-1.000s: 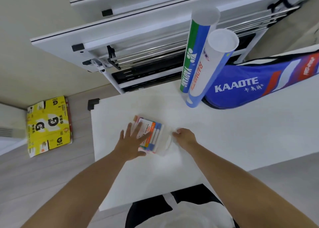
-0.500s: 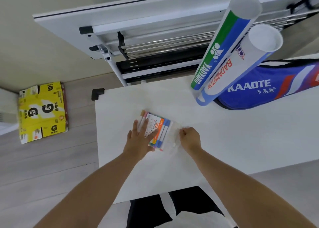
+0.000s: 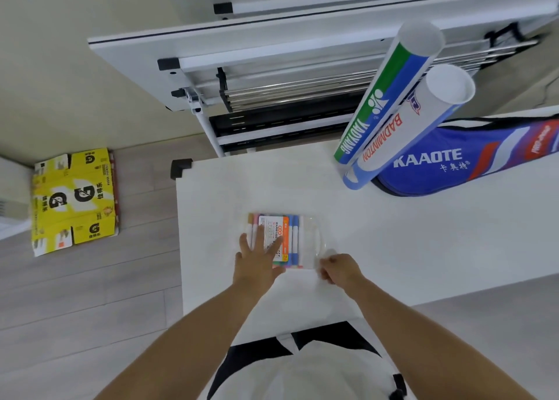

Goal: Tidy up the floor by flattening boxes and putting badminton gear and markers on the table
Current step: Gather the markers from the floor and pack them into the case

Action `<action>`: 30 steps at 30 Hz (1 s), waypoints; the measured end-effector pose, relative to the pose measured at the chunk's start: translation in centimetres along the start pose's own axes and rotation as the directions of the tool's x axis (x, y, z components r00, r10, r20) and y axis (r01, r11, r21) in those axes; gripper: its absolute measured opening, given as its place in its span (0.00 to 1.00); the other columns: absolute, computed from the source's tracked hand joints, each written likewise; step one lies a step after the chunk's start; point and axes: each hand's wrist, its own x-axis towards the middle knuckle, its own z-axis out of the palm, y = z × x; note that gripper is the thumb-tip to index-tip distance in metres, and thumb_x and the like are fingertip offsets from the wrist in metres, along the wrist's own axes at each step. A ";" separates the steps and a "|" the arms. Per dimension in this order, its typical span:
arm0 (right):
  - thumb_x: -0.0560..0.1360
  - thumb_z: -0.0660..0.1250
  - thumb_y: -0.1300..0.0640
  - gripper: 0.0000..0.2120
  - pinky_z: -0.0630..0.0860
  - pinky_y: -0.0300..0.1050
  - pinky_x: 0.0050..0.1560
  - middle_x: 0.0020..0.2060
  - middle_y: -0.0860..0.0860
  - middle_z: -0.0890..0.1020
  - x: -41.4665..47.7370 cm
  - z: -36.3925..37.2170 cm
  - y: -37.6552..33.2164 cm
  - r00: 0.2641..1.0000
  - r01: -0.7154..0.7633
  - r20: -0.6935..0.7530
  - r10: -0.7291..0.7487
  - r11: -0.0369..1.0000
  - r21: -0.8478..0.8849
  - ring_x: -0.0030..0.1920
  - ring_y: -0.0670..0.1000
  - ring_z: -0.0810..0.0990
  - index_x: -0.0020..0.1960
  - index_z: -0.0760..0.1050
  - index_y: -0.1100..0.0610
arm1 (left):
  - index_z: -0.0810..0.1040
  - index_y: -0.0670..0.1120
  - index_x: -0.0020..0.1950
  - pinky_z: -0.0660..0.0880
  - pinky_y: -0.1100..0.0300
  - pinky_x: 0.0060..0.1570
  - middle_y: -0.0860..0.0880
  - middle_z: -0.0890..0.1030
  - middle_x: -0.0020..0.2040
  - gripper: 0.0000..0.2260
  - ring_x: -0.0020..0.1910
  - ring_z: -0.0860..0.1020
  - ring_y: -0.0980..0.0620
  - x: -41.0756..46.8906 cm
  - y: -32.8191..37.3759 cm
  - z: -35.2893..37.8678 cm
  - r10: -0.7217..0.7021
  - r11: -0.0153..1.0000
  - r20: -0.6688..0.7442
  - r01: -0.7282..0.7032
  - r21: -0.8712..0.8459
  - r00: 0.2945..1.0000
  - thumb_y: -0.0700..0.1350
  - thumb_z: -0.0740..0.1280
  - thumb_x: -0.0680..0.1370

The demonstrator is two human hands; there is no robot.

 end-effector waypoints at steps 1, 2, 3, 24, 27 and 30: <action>0.76 0.62 0.52 0.19 0.80 0.47 0.46 0.32 0.55 0.84 -0.3 0.1 -0.5 1.000 -0.010 -0.013 0.010 1.000 -0.026 0.37 0.55 0.83 0.30 0.79 0.56 | 0.46 0.63 0.79 0.66 0.42 0.68 0.47 0.39 0.80 0.31 0.76 0.45 0.32 -0.1 -0.2 -0.1 0.007 1.000 -0.001 -0.007 0.007 1.000 0.66 0.55 0.80; 0.77 0.61 0.51 0.18 0.78 0.42 0.40 0.32 0.53 0.83 -0.5 0.3 -1.0 1.000 -0.019 -0.024 0.018 0.999 -0.042 0.36 0.54 0.81 0.33 0.80 0.57 | 0.46 0.63 0.79 0.67 0.43 0.68 0.47 0.39 0.80 0.31 0.76 0.45 0.32 -0.1 -0.3 -0.1 0.011 1.000 0.000 -0.011 0.015 1.000 0.65 0.55 0.80; 0.78 0.61 0.51 0.17 0.74 0.39 0.35 0.33 0.52 0.82 -0.6 0.5 -1.5 0.999 -0.021 -0.032 0.019 0.998 -0.061 0.36 0.52 0.80 0.39 0.81 0.59 | 0.46 0.63 0.79 0.67 0.43 0.68 0.47 0.39 0.80 0.31 0.76 0.45 0.32 0.0 -0.5 -0.2 0.008 1.000 0.005 -0.008 0.019 1.000 0.65 0.55 0.80; 0.79 0.61 0.54 0.15 0.71 0.41 0.46 0.57 0.58 0.80 0.8 8.1 -19.1 0.990 0.132 -0.018 -0.138 0.972 -0.194 0.57 0.58 0.79 0.60 0.76 0.62 | 0.42 0.64 0.79 0.68 0.40 0.67 0.49 0.37 0.80 0.32 0.77 0.40 0.33 6.1 -14.5 -4.9 -0.176 0.981 0.004 0.176 -0.085 0.984 0.65 0.56 0.80; 0.79 0.60 0.55 0.15 0.71 0.41 0.50 0.60 0.57 0.80 1.6 7.9 -21.0 0.984 0.169 -0.015 -0.176 0.965 -0.202 0.59 0.58 0.78 0.62 0.75 0.61 | 0.42 0.64 0.79 0.67 0.39 0.67 0.49 0.37 0.80 0.32 0.77 0.40 0.34 7.6 -16.2 -6.4 -0.169 0.981 -0.001 0.168 -0.099 0.986 0.65 0.56 0.80; 0.80 0.60 0.56 0.19 0.69 0.41 0.60 0.67 0.56 0.75 1.5 7.1 -22.3 0.975 0.216 -0.015 -0.224 0.953 -0.211 0.66 0.57 0.74 0.69 0.70 0.59 | 0.43 0.64 0.79 0.67 0.38 0.67 0.49 0.38 0.81 0.33 0.78 0.43 0.33 8.8 -17.3 -7.4 -0.162 0.982 -0.019 0.159 -0.098 0.987 0.66 0.56 0.79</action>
